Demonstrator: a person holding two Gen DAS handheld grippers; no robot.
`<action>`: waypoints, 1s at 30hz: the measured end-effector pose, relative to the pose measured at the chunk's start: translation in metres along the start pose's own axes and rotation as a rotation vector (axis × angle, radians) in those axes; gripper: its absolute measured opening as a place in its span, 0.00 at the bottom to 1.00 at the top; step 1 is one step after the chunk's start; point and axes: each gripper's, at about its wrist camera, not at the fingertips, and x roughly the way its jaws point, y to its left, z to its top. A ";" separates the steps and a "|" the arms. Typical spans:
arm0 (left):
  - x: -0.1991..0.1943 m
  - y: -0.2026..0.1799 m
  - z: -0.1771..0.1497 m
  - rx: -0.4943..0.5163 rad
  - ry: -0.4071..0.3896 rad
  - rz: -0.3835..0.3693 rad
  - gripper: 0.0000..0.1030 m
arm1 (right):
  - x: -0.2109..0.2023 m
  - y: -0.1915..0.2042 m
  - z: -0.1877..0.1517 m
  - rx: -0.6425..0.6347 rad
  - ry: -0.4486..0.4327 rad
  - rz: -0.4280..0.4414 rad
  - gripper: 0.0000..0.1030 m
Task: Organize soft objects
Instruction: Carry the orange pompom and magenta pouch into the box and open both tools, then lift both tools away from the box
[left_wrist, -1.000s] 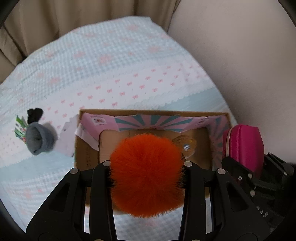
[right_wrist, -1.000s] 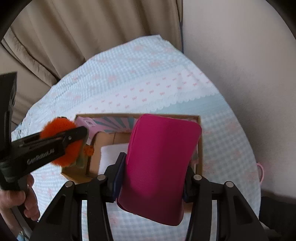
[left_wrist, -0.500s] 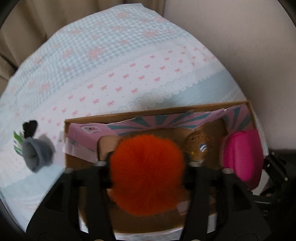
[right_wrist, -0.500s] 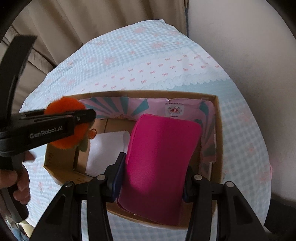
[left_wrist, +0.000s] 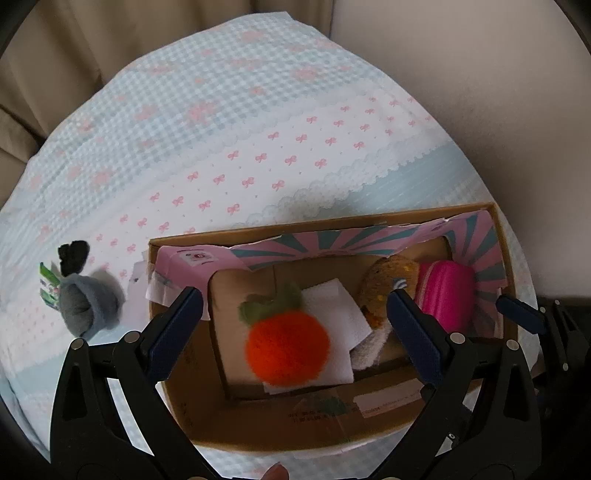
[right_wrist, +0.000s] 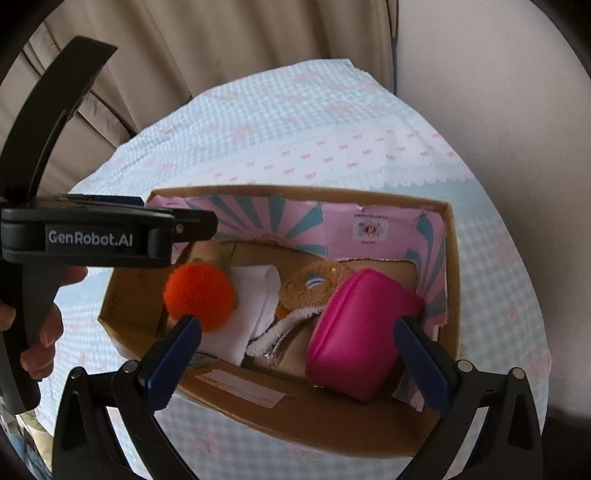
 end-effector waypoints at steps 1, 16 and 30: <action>-0.002 0.000 -0.001 0.002 -0.003 0.001 0.97 | -0.001 0.000 0.000 0.003 0.000 0.004 1.00; -0.107 0.000 -0.014 -0.034 -0.145 -0.034 0.97 | -0.087 0.018 0.016 0.012 -0.132 -0.048 1.00; -0.257 0.044 -0.075 -0.022 -0.365 -0.079 0.96 | -0.208 0.084 0.017 0.046 -0.258 -0.191 1.00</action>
